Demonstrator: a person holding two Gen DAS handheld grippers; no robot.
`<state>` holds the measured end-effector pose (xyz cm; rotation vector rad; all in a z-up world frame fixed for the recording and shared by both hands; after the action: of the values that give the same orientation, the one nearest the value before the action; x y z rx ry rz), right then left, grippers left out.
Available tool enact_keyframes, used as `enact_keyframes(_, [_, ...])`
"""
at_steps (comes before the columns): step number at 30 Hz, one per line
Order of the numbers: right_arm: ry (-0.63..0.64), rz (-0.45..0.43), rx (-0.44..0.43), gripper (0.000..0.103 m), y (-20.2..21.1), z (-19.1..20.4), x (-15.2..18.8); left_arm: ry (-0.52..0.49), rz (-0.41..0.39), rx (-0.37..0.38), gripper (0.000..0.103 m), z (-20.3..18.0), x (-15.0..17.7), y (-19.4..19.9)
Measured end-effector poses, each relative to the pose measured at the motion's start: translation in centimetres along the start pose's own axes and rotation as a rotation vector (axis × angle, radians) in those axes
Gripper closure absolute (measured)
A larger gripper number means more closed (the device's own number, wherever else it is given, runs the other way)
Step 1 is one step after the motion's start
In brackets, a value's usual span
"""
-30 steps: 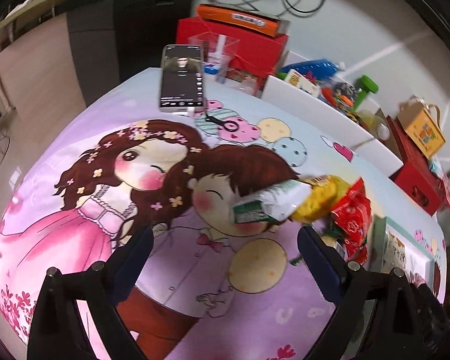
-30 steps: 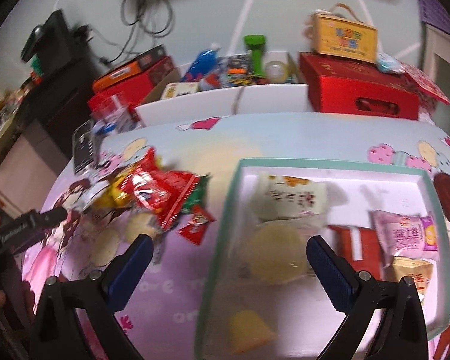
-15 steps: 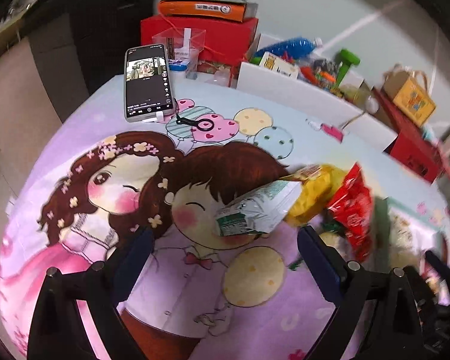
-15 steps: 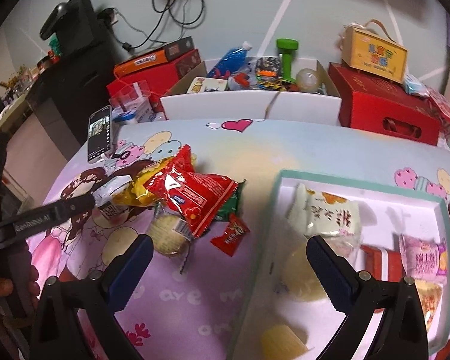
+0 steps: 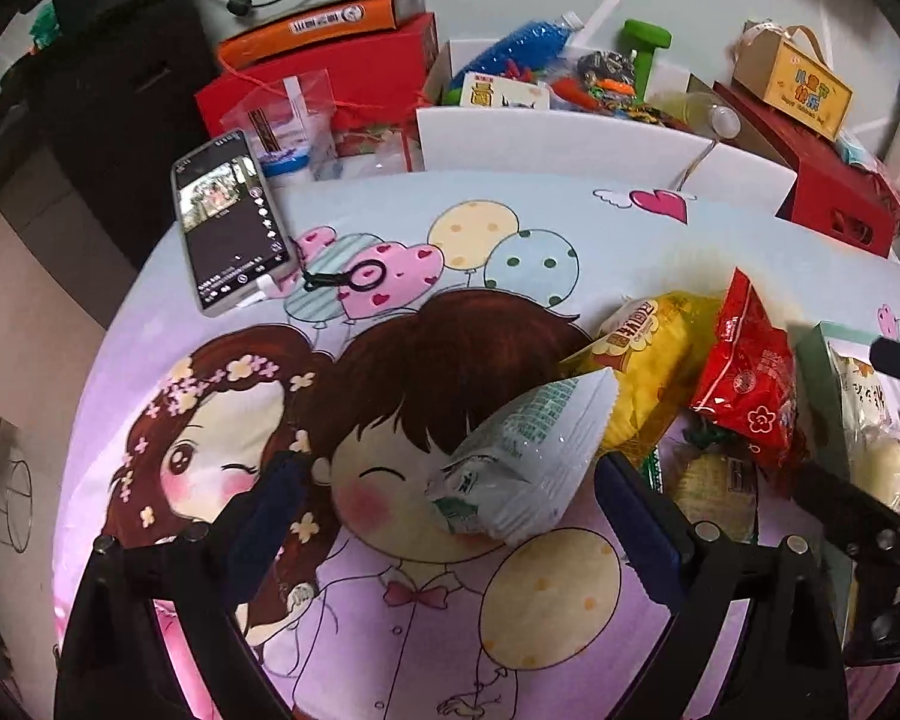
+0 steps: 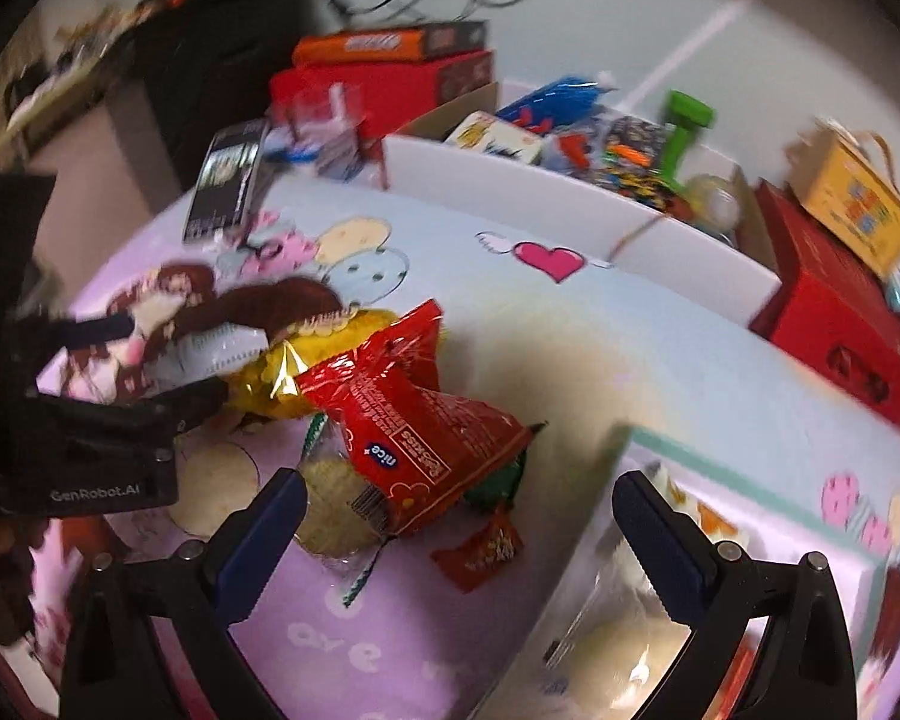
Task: Organize snacks
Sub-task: 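Grasp white-green packet with left gripper while right gripper grasps red snack bag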
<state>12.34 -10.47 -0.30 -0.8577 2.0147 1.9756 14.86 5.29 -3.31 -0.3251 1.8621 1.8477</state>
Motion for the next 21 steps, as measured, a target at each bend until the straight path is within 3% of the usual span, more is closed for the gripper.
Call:
enact_keyframes(9, [0.105, 0.021, -0.029, 0.004, -1.7, 1.5, -2.1, -0.002, -0.013, 0.034, 0.008, -0.1, -0.4, -1.1])
enact_keyframes(15, [0.116, 0.046, -0.052, 0.008, -3.2, 1.6, -2.5, -0.003, -0.027, 0.058, 0.021, -0.4, -0.7, -1.0])
enact_keyframes(17, [0.108, 0.046, -0.064, 0.012, -3.4, 1.5, -2.6, -0.008, -0.031, 0.059, 0.026, -0.5, -0.7, -1.0])
enact_keyframes(20, [0.109, 0.043, -0.072, 0.027, -3.4, 1.6, -2.7, -0.002, -0.037, 0.07, 0.046, -0.5, -0.8, -0.9])
enact_keyframes(21, [0.104, 0.046, -0.076, 0.04, -3.4, 1.6, -2.7, -0.001, -0.038, 0.069, 0.055, -0.5, -0.8, -0.9])
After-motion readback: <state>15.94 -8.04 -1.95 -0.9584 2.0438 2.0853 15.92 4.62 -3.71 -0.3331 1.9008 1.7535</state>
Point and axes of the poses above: each gripper's, at about its wrist camera, not at the fingertips, and y roughly against the way its jaws point, z to its left, x to its underside, the point moved 2 cm from there along -y, roughly the way its jaws point, and after that the axes turned 1 degree about x, right-handed, at the moved point
